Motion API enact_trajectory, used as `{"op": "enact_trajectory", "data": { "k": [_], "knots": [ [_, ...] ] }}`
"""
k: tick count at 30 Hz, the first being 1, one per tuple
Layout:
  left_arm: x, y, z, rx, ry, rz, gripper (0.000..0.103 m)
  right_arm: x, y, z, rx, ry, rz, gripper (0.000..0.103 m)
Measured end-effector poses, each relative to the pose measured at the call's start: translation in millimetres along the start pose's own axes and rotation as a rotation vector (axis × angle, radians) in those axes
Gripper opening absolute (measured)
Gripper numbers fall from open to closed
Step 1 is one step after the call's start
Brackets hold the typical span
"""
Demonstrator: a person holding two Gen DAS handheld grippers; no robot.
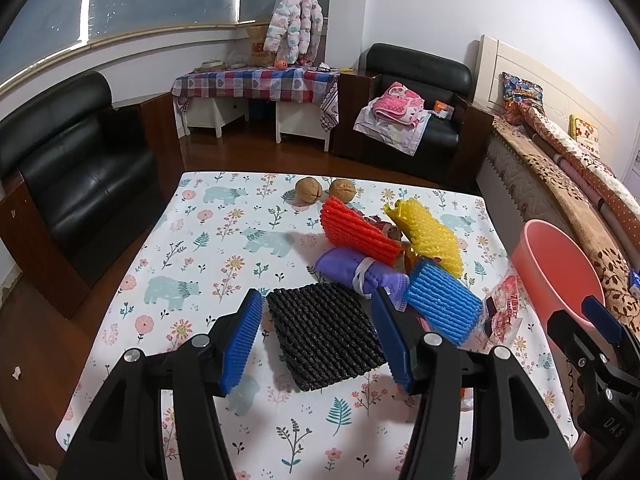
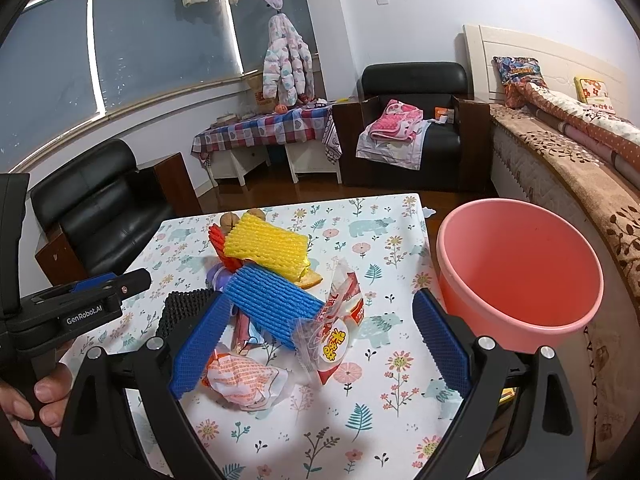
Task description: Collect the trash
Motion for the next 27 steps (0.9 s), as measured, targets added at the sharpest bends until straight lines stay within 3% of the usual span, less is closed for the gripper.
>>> {"op": "enact_trajectory", "data": {
  "k": [27],
  "knots": [
    [0.4, 1.1, 2.2, -0.002, -0.001, 0.0, 0.056, 1.4, 3.9, 3.6, -0.005, -0.001, 0.0, 0.092]
  ]
}}
Point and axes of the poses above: each gripper's, at about its wrist camera, not at the fingertips, and y roughly against the way its jaws point, z to its right, x to its top, the point moved 4 cm from there along -y, roughly the way its jaws point, and after that the axes turned 15 degrees about -x, right-handed, at the moved point
